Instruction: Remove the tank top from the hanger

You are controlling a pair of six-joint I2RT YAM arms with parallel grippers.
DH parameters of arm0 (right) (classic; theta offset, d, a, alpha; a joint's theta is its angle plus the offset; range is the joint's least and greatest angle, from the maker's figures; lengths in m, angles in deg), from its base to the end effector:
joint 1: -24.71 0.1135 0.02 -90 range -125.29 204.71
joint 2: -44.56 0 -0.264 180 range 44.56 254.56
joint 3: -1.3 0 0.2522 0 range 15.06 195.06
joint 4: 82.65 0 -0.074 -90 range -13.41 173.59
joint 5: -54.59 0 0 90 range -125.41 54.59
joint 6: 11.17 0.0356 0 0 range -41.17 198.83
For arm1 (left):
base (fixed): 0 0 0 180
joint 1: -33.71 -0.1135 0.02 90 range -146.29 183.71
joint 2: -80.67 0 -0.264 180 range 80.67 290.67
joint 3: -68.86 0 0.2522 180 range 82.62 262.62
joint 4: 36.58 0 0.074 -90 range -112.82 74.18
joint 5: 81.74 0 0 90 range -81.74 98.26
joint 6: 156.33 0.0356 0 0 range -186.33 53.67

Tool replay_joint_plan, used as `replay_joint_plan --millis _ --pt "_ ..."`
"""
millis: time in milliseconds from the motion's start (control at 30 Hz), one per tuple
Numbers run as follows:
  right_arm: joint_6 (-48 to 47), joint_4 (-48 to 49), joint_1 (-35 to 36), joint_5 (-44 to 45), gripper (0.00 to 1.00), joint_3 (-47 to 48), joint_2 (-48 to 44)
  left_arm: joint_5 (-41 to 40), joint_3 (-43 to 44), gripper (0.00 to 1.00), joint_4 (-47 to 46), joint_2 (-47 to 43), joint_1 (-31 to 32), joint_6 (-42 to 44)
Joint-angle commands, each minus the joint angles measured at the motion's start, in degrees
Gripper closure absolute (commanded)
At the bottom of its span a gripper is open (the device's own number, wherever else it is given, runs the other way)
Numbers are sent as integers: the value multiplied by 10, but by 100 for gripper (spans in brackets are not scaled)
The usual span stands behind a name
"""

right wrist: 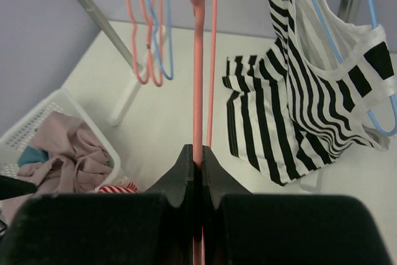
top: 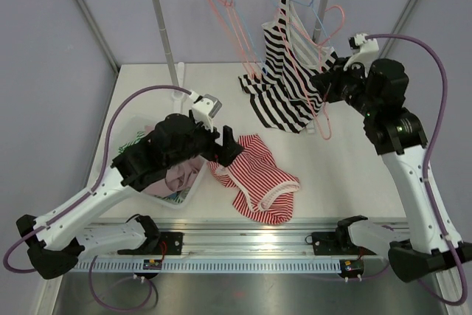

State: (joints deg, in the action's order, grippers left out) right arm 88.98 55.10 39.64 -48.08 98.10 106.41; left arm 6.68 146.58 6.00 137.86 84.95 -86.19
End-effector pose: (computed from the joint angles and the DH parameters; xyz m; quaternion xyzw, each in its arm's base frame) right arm 0.2009 0.0617 0.4769 -0.1039 0.7424 0.2234 0.6230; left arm 0.1352 -0.1668 0.3827 0.2168 0.8004 -0.3156 0.4613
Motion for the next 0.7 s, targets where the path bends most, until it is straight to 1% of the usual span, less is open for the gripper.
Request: replay_joint_plan --millis 0,67,100,167,200,267,300,333,367,400,467,500,567,600,667 --pt "-46 -68 -1 33 100 82 57 -66 63 1 48 -6 10 5" --pt "-53 -78 -2 32 100 134 87 -85 84 1 79 -15 12 9" --pt "-57 -82 0 32 100 170 118 -90 87 1 93 -21 12 10" --pt "-64 -103 2 34 100 212 153 -97 92 1 105 -33 14 14" --pt "-74 -110 4 38 100 253 186 -99 92 1 118 -47 14 16" --pt "-81 -128 16 54 100 294 220 -105 86 1 128 -62 14 21" --pt "-90 -134 19 61 100 335 253 -111 80 1 131 -80 14 22" --pt "-92 -140 25 66 100 355 270 -114 77 1 137 -88 14 25" --pt "-96 -149 27 68 100 373 285 -119 64 1 140 -98 14 28" --pt "-98 -154 32 70 100 413 316 -123 56 1 143 -108 14 31" --pt "-98 -166 47 89 100 450 346 -137 26 1 142 -138 14 43" --pt "-122 -167 54 104 100 481 372 -143 15 1 136 -148 14 50" --pt "-138 -169 73 121 100 527 409 -162 -11 1 128 -180 14 60" --pt "-143 -170 76 123 100 542 421 -166 -37 1 113 -191 15 66" --pt "-145 -170 82 135 100 570 445 -177 -54 1 103 -213 14 73"
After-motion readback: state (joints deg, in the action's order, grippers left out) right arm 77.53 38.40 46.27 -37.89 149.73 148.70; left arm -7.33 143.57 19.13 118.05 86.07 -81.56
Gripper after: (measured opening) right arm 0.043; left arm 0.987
